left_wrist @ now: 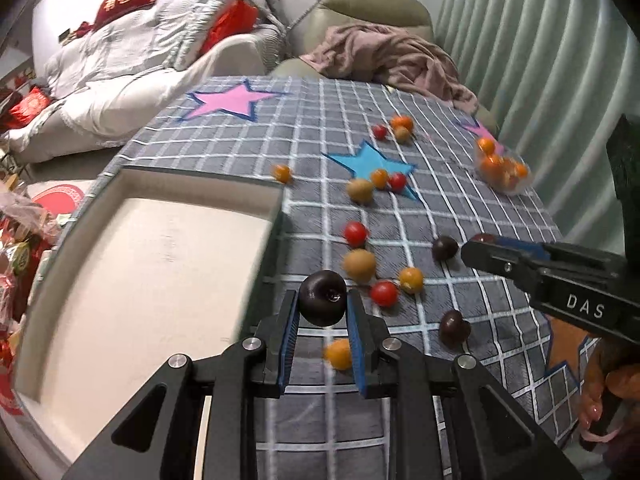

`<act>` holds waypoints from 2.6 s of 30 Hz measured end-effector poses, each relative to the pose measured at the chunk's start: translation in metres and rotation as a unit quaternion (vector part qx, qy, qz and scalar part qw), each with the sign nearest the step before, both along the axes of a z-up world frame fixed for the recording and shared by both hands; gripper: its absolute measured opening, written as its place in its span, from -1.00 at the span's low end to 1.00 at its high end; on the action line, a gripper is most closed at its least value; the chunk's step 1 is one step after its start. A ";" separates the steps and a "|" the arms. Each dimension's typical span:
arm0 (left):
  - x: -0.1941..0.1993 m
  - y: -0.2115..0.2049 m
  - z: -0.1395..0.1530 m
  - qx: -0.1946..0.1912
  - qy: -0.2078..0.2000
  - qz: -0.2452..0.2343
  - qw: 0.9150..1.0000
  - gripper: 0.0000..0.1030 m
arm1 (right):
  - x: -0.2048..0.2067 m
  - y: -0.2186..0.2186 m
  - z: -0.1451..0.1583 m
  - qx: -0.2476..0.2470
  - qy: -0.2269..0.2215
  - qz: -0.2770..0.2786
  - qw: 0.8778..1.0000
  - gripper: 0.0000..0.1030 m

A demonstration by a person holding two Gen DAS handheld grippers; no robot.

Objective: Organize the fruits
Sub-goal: 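Carry both plums over the white tray and open both tools to drop them, then grasp an orange tomato with the left tool while the right tool grasps a dark plum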

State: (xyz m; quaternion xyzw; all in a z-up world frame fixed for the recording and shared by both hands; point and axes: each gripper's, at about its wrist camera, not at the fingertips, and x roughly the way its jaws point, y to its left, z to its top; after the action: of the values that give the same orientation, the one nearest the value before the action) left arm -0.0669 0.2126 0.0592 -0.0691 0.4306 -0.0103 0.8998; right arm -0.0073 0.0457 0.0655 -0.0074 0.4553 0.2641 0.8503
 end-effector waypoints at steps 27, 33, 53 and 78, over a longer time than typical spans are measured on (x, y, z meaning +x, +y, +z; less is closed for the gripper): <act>0.039 0.146 -0.037 0.064 0.079 0.139 0.985 -0.51 | 0.043 0.219 -0.039 -0.094 0.073 0.121 0.985 -0.47; 0.039 0.152 -0.048 0.061 0.093 0.144 0.983 -0.50 | 0.046 0.230 -0.052 -0.130 0.073 0.130 0.980 -0.46; -0.007 0.148 -0.031 0.020 0.066 0.152 0.986 0.48 | 0.024 0.161 0.004 -0.048 0.034 0.084 0.995 1.00; -0.035 -0.021 -0.024 0.094 0.059 0.012 0.994 0.48 | -0.056 -0.021 -0.053 -0.103 0.042 -0.031 0.993 1.00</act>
State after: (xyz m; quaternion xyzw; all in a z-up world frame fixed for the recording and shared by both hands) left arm -0.1020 0.1919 0.0351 0.0104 0.4812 0.0450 0.8754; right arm -0.0632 0.0246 0.0126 -0.0699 0.5157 0.1890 0.8327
